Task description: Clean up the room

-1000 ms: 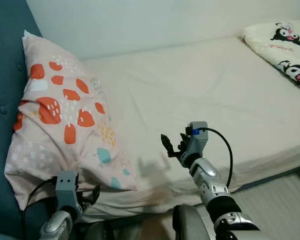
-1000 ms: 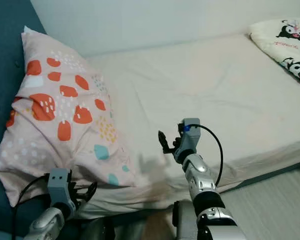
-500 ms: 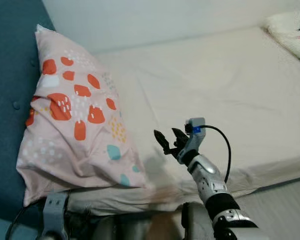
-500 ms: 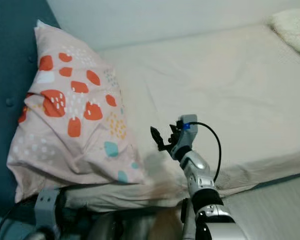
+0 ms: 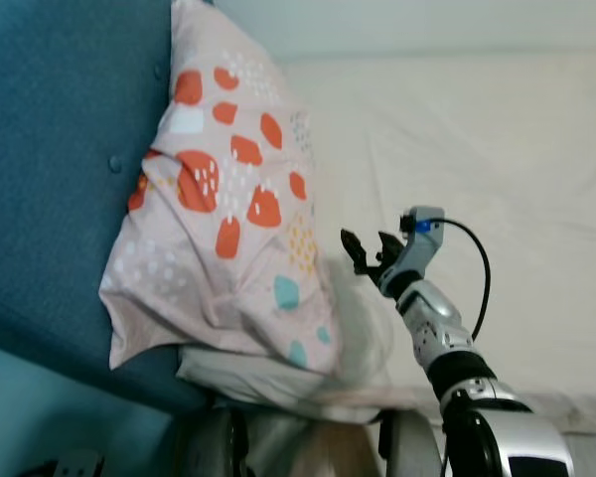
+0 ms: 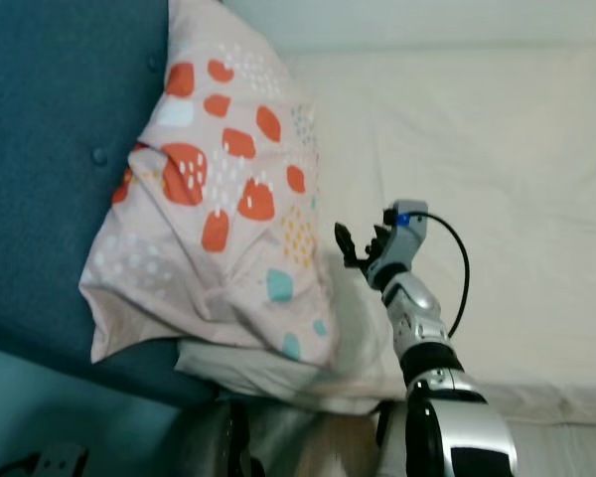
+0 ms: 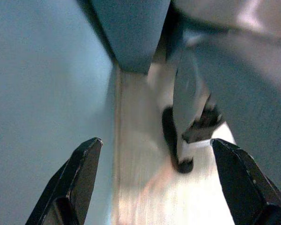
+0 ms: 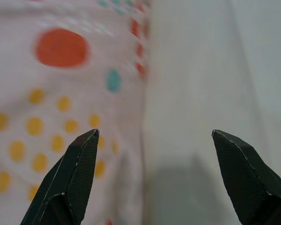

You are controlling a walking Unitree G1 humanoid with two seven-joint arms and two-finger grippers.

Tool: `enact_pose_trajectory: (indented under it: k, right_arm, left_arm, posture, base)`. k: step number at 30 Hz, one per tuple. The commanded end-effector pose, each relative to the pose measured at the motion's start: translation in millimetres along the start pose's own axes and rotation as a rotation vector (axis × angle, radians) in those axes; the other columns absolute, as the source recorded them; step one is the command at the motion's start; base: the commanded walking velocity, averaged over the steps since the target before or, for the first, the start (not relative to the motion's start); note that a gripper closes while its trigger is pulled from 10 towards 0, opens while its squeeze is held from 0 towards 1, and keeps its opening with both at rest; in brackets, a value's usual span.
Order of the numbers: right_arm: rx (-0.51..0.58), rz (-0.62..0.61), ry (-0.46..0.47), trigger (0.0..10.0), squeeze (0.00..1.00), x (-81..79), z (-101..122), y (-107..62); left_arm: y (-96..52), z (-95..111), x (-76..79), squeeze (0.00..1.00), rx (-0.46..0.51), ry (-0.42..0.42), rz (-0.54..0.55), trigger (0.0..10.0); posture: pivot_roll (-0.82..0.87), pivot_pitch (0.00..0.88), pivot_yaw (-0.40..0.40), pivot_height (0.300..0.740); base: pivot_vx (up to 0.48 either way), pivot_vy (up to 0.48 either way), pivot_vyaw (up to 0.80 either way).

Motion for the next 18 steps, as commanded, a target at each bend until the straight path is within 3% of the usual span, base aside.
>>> enact_pose_trajectory:
  k: [1,3,4,7,8,9,10,11,12,15,17,18]
  right_arm:
    - [-0.066,-0.029,0.085,10.0,0.00,5.2,-20,-4.8]
    - [-0.086,-0.050,0.128,10.0,0.00,7.6,-26,-6.1]
    - [-0.086,-0.050,0.128,10.0,0.00,7.6,-26,-6.1]
    - [-0.078,-0.081,0.196,10.0,0.00,12.2,-28,-7.9]
    - [-0.078,-0.081,0.196,10.0,0.00,12.2,-28,-7.9]
    - [-0.056,-0.076,0.259,10.0,0.00,12.4,-26,-7.4]
    - [-0.056,-0.076,0.259,10.0,0.00,12.4,-26,-7.4]
    - [-0.040,-0.068,0.303,10.0,0.00,12.2,-24,-7.0]
    - [-0.015,-0.043,0.371,10.0,0.00,11.1,-18,-5.7]
    - [-0.015,-0.043,0.371,10.0,0.00,11.1,-18,-5.7]
    - [0.026,0.017,0.468,10.0,0.00,7.6,-6,-2.7]
    - [0.026,0.017,0.468,10.0,0.00,7.6,-6,-2.7]
  left_arm:
    - [1.8,13,7.8,0.00,0.046,-0.017,-0.048,10.0]
    - [6.3,33,18.3,0.00,0.114,-0.013,-0.113,10.0]
    - [6.3,33,18.3,0.00,0.114,-0.013,-0.113,10.0]
    - [6.8,68,47.0,0.00,0.222,-0.012,-0.277,10.0]
    - [6.8,68,47.0,0.00,0.222,-0.012,-0.277,10.0]
    - [4.3,82,62.0,0.00,0.260,-0.021,-0.360,10.0]
    - [4.3,82,62.0,0.00,0.260,-0.021,-0.360,10.0]
    - [1.9,91,71.4,0.00,0.280,-0.027,-0.412,10.0]
    - [-3.9,102,90.9,0.00,0.298,-0.023,-0.518,10.0]
    - [-3.9,102,90.9,0.00,0.298,-0.023,-0.518,10.0]
    - [-21.1,118,121.9,0.00,0.314,0.005,-0.688,10.0]
    - [-21.1,118,121.9,0.00,0.314,0.005,-0.688,10.0]
  posture:
    - [0.08,0.395,0.078,0.601]
    - [0.09,0.403,0.080,0.601]
    - [0.09,0.403,0.080,0.601]
    - [0.12,0.437,0.077,0.601]
    - [0.12,0.437,0.077,0.601]
    - [0.13,0.458,0.080,0.601]
    - [0.13,0.458,0.080,0.601]
    - [0.13,0.458,0.080,0.601]
    - [0.16,0.488,0.088,0.601]
    - [0.16,0.488,0.088,0.601]
    - [0.18,0.532,0.095,0.596]
    - [0.18,0.532,0.095,0.596]
  base:
    - [0.000,0.000,0.00]
    - [0.000,0.000,0.00]
    - [0.000,0.000,0.00]
    - [0.000,0.000,0.00]
    - [0.000,0.000,0.00]
    - [0.000,0.000,0.00]
    - [0.000,0.000,0.00]
    - [0.000,0.000,0.00]
    - [0.000,0.000,0.00]
    - [0.000,0.000,0.00]
    - [0.000,0.000,0.00]
    - [0.000,0.000,0.00]
Point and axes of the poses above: a point about 5 cm out from each wrist's last joint towards the gripper, its own y axis pointing out of the wrist towards the gripper, its own z axis along the axis of the wrist's last joint, x = y × z, the point moved 4 cm from there along y, pointing out of the wrist towards the gripper, and after that the axes turned 5 degrees about y, right-handed, at the moved point
